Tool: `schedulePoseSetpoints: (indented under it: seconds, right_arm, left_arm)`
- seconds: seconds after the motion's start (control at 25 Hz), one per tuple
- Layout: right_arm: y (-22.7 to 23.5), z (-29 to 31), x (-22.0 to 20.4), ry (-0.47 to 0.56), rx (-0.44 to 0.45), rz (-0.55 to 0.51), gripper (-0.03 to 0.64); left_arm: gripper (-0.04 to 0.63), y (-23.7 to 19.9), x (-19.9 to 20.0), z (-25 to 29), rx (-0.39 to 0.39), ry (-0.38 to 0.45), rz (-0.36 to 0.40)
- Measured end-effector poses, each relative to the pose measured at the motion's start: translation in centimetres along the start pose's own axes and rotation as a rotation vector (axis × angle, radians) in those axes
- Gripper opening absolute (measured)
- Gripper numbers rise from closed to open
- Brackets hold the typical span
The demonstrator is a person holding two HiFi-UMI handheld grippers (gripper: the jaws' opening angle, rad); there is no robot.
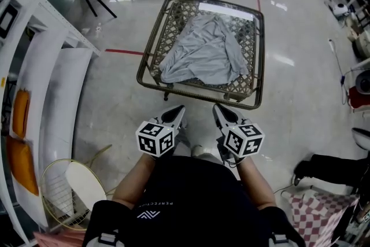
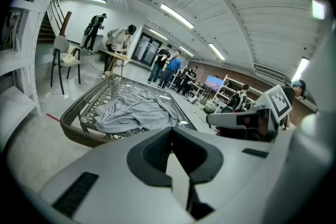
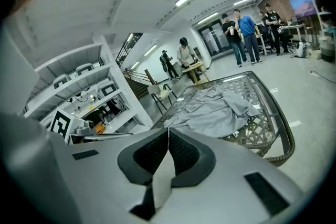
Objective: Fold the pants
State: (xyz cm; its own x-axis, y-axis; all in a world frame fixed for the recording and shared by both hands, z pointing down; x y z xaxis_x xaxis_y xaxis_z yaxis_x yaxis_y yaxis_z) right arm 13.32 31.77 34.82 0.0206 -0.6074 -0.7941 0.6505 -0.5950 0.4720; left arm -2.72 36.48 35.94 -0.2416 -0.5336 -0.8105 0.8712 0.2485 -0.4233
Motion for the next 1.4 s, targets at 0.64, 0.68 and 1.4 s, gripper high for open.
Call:
schedulePoseSetpoints:
  seconds: [0.64, 0.68, 1.4]
  right_arm:
    - [1.4, 11.5, 5.9, -0.031, -0.017, -0.003, 0.035]
    - [1.5, 12.2, 6.2, -0.034, -0.018, -0.005, 0.035]
    - [2.7, 21.4, 9.9, -0.103, -0.068, -0.116, 0.037]
  left_arm:
    - [0.009, -10.0, 5.1, 4.4, 0.023, -0.036, -0.068]
    - [0.009, -10.6, 5.3, 4.5, 0.029, -0.042, -0.068]
    - [0.009, -19.1, 6.7, 6.8, 0.102, -0.105, -0.075]
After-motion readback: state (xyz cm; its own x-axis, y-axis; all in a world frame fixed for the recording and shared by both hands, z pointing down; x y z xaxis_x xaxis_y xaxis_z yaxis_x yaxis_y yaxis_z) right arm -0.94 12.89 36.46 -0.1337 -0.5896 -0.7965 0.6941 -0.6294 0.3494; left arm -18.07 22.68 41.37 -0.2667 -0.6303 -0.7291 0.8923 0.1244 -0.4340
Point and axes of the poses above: the fingertips, and each gripper's own axes: z forward along the fingers, y to its right, x out of its top, the point moved 5 cm from there along -z, backward along the fingers, and after that the axes turned 3 degrees about y, right-handed, at the moved point
